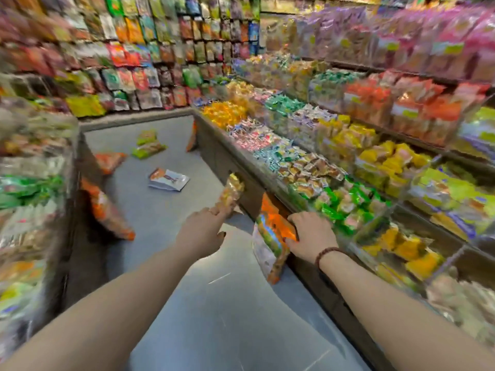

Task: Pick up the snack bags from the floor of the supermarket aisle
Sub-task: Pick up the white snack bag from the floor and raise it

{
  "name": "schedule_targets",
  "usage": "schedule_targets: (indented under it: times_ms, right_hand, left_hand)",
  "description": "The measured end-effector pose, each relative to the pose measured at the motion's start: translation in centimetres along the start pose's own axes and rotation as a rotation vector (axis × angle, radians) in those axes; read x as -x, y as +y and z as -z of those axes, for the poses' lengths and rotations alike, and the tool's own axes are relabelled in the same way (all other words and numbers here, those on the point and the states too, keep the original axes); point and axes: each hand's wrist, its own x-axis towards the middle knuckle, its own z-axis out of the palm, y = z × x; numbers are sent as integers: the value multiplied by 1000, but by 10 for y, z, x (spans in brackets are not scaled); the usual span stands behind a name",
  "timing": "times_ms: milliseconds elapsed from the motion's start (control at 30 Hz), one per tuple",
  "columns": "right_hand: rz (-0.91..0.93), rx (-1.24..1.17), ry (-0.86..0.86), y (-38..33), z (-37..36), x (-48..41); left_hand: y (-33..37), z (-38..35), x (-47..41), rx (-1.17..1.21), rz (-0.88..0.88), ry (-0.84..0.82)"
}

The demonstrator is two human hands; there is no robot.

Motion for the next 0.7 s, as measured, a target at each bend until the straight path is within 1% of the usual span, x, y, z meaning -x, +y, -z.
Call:
schedule_targets:
  times_ms: [167,300,533,633,700]
  right_hand:
    - [174,29,-52,-49,-24,-84]
    - [283,22,-71,-71,-43,-168]
    - [345,-7,-88,-91,-46,-318]
    - [348,-32,-93,-101,-47,-375]
    - [343,-56,-117,-112,-52,-407]
  left_hand:
    - [-73,-13,-11,6,189,-31]
    - [-121,-22,-45,-5,276,-34]
    - [-199,-24,-140,7,433,-67]
    - [-224,-29,-171,9,457,-63]
    - [-241,-33,-187,-8,457,-106]
